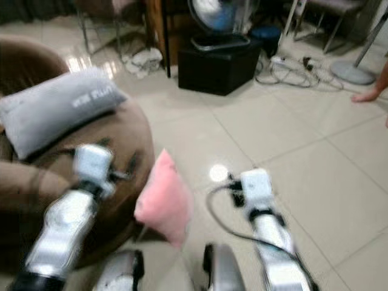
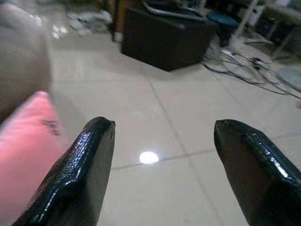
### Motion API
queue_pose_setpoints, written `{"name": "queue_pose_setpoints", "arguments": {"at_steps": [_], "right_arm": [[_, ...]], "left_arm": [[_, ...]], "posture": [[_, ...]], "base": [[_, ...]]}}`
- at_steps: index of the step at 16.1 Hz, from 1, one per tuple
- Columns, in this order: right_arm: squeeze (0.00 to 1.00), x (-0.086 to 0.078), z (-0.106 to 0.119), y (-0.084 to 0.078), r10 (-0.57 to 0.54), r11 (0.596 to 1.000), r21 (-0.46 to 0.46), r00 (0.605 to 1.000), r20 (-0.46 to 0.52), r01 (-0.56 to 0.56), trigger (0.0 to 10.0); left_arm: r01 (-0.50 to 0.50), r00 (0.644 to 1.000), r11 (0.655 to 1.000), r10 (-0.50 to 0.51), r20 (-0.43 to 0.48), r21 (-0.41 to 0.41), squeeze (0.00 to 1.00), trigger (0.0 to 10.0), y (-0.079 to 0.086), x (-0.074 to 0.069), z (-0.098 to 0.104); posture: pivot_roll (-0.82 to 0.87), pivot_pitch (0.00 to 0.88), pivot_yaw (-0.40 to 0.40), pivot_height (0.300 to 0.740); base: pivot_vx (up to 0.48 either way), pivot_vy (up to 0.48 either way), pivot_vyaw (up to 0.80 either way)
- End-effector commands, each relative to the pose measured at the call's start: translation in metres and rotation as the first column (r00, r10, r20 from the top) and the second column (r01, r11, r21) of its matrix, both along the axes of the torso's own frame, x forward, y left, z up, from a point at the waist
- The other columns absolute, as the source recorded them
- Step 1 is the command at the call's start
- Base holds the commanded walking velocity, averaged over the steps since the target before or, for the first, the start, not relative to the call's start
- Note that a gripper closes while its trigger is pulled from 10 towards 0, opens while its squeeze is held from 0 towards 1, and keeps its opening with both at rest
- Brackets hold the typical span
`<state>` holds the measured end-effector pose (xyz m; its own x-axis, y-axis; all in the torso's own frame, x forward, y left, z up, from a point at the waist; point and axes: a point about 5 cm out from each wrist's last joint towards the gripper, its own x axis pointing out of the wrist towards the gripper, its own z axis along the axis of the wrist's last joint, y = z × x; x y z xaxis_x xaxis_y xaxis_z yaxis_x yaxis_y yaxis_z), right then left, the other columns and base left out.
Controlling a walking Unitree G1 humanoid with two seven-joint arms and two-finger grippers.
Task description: Move the pillow to the sofa from floor
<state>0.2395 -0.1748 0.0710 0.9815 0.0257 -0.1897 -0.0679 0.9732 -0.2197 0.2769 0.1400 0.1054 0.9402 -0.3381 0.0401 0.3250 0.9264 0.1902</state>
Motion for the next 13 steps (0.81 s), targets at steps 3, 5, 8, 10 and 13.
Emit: {"name": "queue_pose_setpoints", "arguments": {"at_steps": [3, 5, 8, 10, 13], "right_arm": [[0.00, 0.001, 0.002, 0.007, 0.003, 0.999, 0.043, 1.000, 0.020, -0.004, 10.0], [0.00, 0.000, -0.002, 0.003, 0.015, 1.000, 0.025, 1.000, 0.009, -0.015, 10.0], [0.00, 0.000, -0.007, 0.003, 0.010, 0.999, 0.034, 1.000, -0.002, -0.010, 10.0], [0.00, 0.000, -0.007, 0.004, 0.008, 0.999, 0.037, 1.000, -0.003, -0.008, 10.0], [0.00, -0.001, -0.006, 0.005, 0.011, 0.999, 0.038, 1.000, -0.002, -0.011, 10.0]], "left_arm": [[-0.014, 1.000, 1.000, 0.014, -0.005, 0.012, 0.00, 10.0, 0.011, -0.002, 0.000], [0.009, 0.999, 1.000, -0.008, -0.034, 0.011, 0.00, 10.0, 0.010, -0.003, -0.002], [0.013, 0.999, 1.000, -0.013, -0.031, 0.011, 0.00, 10.0, 0.011, -0.005, -0.001], [0.018, 0.999, 1.000, -0.018, -0.033, 0.010, 0.00, 10.0, 0.011, -0.006, 0.000], [0.026, 0.999, 1.000, -0.025, -0.036, 0.017, 0.00, 10.0, 0.010, -0.007, 0.002]], "posture": [[-0.02, 0.027, 0.012, 0.606], [-0.02, 0.031, 0.012, 0.606], [-0.02, 0.042, 0.015, 0.606], [-0.02, 0.045, 0.016, 0.606], [-0.02, 0.049, 0.016, 0.577]], "base": [[0.351, 0.000, -0.45], [0.000, 0.000, -0.36], [0.000, 0.000, 0.00], [0.000, 0.000, 0.00], [0.000, 0.000, 0.00]]}}
